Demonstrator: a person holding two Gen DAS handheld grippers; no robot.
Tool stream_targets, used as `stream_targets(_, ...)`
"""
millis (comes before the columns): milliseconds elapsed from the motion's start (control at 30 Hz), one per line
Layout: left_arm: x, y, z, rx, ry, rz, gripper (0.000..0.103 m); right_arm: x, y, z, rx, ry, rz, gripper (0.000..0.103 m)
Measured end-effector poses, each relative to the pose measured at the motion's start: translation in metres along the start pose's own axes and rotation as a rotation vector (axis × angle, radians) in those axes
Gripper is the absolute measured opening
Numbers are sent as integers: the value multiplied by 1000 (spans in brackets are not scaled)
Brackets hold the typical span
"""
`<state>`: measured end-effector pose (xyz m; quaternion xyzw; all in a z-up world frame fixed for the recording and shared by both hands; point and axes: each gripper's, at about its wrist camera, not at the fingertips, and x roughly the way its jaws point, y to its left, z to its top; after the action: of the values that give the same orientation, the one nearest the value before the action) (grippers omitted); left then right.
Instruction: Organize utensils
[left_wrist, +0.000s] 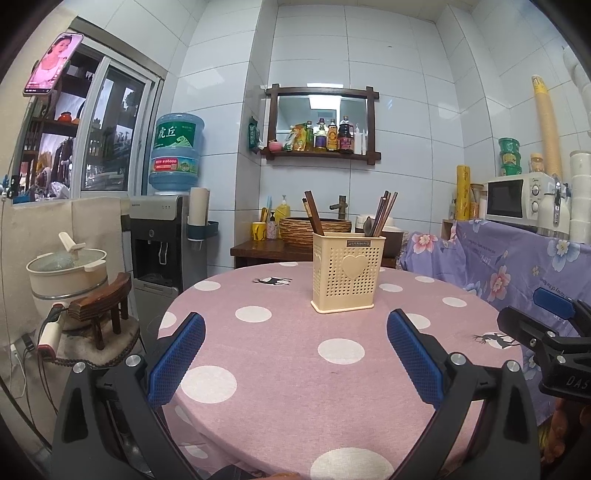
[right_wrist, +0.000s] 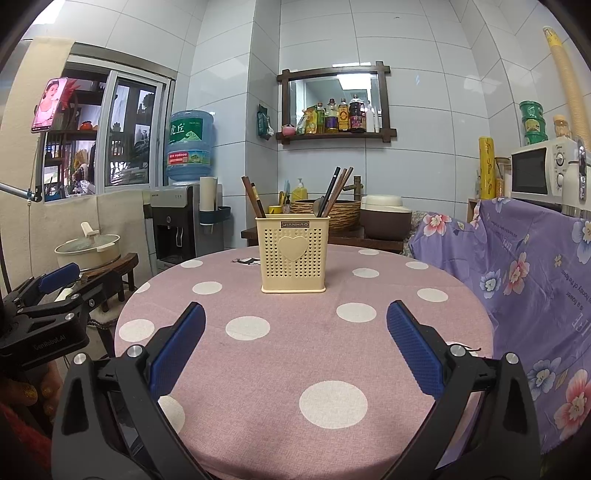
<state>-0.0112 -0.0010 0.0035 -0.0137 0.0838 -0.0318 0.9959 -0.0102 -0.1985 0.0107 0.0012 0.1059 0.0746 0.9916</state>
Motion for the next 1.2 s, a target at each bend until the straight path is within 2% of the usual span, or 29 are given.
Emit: stream_targets(1200, 7, 7, -2, -18, 51, 0, 98, 5, 3, -8, 10, 22, -4, 97)
